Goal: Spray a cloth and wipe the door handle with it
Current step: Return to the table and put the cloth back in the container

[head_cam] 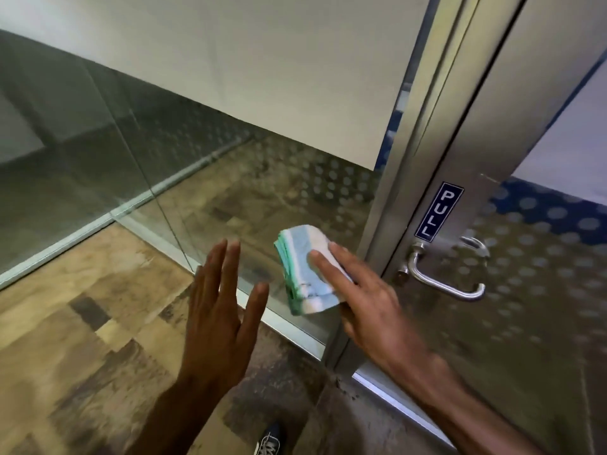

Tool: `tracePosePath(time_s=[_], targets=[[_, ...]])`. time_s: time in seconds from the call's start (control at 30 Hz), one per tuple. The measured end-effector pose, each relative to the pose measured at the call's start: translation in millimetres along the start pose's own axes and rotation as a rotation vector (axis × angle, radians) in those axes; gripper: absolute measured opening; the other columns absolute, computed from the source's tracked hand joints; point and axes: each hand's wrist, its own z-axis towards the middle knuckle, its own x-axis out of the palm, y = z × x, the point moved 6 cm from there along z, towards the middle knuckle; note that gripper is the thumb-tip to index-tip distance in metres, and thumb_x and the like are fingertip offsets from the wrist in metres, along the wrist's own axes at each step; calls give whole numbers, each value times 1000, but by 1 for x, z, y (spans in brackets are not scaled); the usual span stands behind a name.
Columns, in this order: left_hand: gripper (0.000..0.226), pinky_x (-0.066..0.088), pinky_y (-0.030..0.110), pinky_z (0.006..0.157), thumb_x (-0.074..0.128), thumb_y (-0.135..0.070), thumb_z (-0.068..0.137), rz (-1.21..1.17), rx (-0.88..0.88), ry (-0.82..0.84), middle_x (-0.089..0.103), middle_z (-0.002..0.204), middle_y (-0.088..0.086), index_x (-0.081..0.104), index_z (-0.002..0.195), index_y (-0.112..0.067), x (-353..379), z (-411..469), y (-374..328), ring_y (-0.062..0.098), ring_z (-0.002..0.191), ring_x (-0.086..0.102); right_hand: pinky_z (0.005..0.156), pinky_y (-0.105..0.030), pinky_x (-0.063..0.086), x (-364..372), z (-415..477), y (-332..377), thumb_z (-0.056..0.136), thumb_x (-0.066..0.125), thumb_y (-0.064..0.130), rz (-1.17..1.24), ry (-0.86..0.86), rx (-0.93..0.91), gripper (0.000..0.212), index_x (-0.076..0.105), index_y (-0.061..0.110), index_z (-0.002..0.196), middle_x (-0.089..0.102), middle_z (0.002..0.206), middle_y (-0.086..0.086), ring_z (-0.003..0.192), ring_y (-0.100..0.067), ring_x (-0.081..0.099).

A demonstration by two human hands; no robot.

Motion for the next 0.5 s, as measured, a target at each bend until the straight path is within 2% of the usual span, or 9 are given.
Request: tracePosePath(time_s=[0.1, 0.17, 0.23, 0.3, 0.43, 0.5], targets=[[77, 5, 47, 132, 16, -69, 103, 121, 54, -50, 7, 176, -1, 14, 166, -24, -11, -21, -8, 12, 163, -1, 111, -70, 40, 9, -5, 10, 58, 66, -32, -173, 23, -160, 101, 50, 5, 151, 44, 157, -27, 145, -49, 40], [77, 4, 52, 131, 15, -67, 105, 208, 43, -100, 5, 176, 3, 13, 167, -21, -21, -46, -13, 18, 163, -2, 108, -74, 39, 15, -15, 22, 74, 58, -25, -232, 16, -315, 81, 52, 4, 149, 44, 156, -27, 144, -50, 41], [78, 3, 55, 131, 15, -66, 106, 298, 19, -136, 3, 176, 7, 14, 166, -18, -31, -72, -13, 22, 163, -2, 108, -75, 38, 27, -22, 32, 94, 37, -7, -226, 24, -435, 59, 52, 6, 150, 42, 158, -25, 145, -49, 41], [79, 2, 57, 130, 15, -66, 106, 393, -2, -171, 4, 176, 11, 18, 166, -14, -42, -94, -10, 27, 163, -1, 111, -74, 36, 42, -26, 44, 100, 28, 4, -203, 63, -491, 57, 49, 9, 153, 38, 161, -21, 149, -45, 37], [79, 3, 64, 128, 18, -64, 106, 519, -110, -213, 2, 176, 14, 18, 166, -14, -67, -138, 0, 32, 163, -1, 108, -74, 40, 67, -29, 74, 95, 34, -2, -170, 69, -585, 62, 42, 14, 154, 39, 161, -18, 147, -44, 42], [79, 2, 66, 128, 17, -65, 105, 560, -174, -230, 0, 176, 14, 16, 166, -15, -82, -161, 7, 33, 163, -2, 106, -75, 41, 73, -32, 97, 91, 48, -4, -135, 54, -646, 65, 40, 13, 153, 39, 160, -17, 144, -46, 46]])
